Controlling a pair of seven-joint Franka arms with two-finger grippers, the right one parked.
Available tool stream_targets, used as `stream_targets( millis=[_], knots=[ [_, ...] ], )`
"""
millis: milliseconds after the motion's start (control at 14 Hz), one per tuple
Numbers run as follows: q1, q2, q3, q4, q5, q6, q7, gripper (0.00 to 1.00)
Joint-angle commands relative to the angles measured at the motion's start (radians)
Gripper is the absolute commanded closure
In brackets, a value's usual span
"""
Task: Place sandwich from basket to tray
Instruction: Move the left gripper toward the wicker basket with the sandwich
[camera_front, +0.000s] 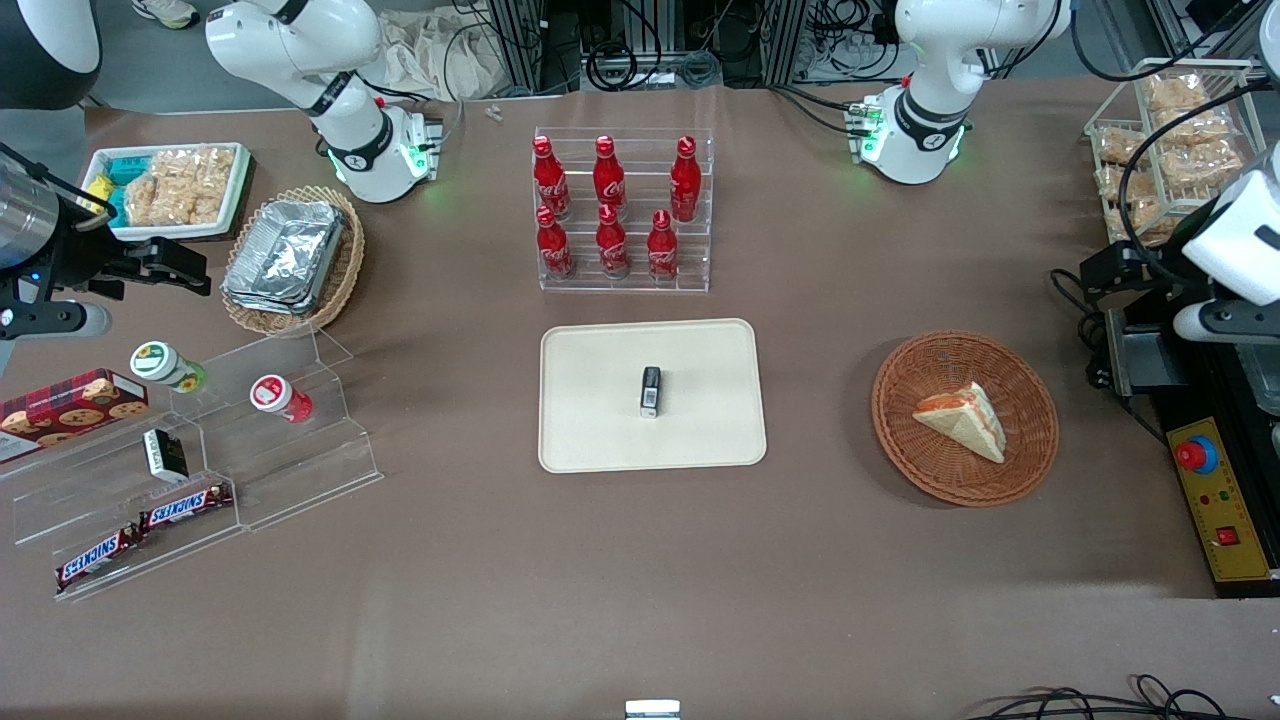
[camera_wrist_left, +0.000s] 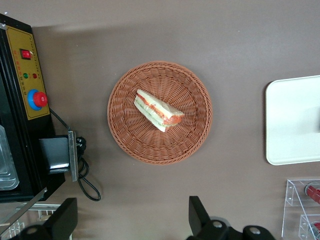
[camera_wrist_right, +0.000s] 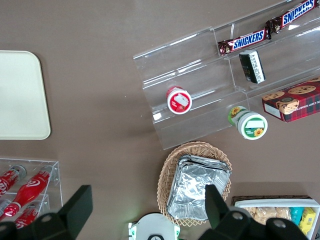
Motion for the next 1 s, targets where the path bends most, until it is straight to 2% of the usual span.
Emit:
stream_targets(
  millis=[0,214,357,429,643,929],
  knots=[
    [0.001,0.013,-0.001,0.025,0.003,-0.003,-0.012,0.0],
    [0.0,0.041,-0.002,0.071,-0.001,-0.015,-0.018,0.0],
    [0.003,0.065,0.002,0.051,-0.001,-0.011,-0.026,0.0],
    [0.003,0.075,0.011,0.015,0.002,0.009,-0.047,0.0],
    [0.041,0.053,0.036,-0.148,-0.005,0.223,-0.103,0.0],
    [0.035,0.111,0.031,-0.215,-0.011,0.339,-0.534,0.0]
  ],
)
